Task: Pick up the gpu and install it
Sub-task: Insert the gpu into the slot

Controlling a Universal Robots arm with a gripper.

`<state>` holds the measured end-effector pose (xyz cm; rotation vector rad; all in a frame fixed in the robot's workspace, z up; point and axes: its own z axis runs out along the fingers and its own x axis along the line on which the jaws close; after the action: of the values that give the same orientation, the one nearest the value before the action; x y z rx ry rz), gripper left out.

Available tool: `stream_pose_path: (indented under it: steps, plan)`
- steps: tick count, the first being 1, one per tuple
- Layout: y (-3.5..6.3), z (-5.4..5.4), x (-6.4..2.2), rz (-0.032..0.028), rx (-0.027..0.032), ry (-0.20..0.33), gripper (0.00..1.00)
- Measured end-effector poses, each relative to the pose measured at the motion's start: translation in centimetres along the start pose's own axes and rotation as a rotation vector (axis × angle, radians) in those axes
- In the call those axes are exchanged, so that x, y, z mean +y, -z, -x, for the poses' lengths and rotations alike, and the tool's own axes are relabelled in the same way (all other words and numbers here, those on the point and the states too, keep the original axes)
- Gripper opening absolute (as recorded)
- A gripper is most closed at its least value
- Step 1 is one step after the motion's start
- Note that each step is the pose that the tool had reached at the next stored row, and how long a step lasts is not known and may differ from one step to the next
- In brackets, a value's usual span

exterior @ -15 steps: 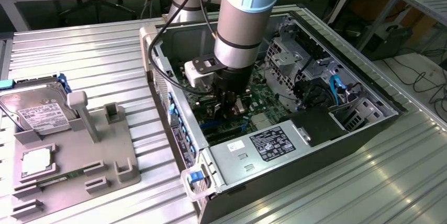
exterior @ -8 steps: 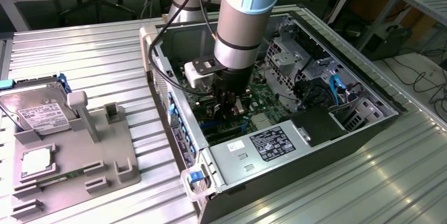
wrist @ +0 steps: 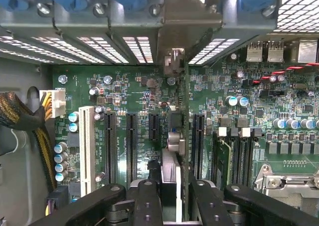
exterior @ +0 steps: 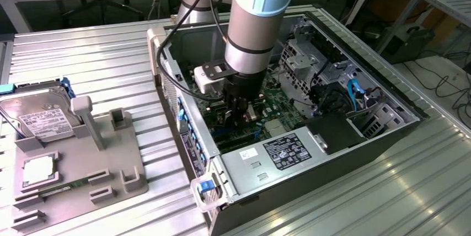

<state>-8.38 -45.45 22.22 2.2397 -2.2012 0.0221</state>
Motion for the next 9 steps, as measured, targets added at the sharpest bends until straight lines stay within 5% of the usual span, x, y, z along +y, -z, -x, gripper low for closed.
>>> stream_pose_path:
  steps: [9]
  plan:
    - [0.06,-0.05,0.02,0.0009,-0.0082,0.000,0.28]
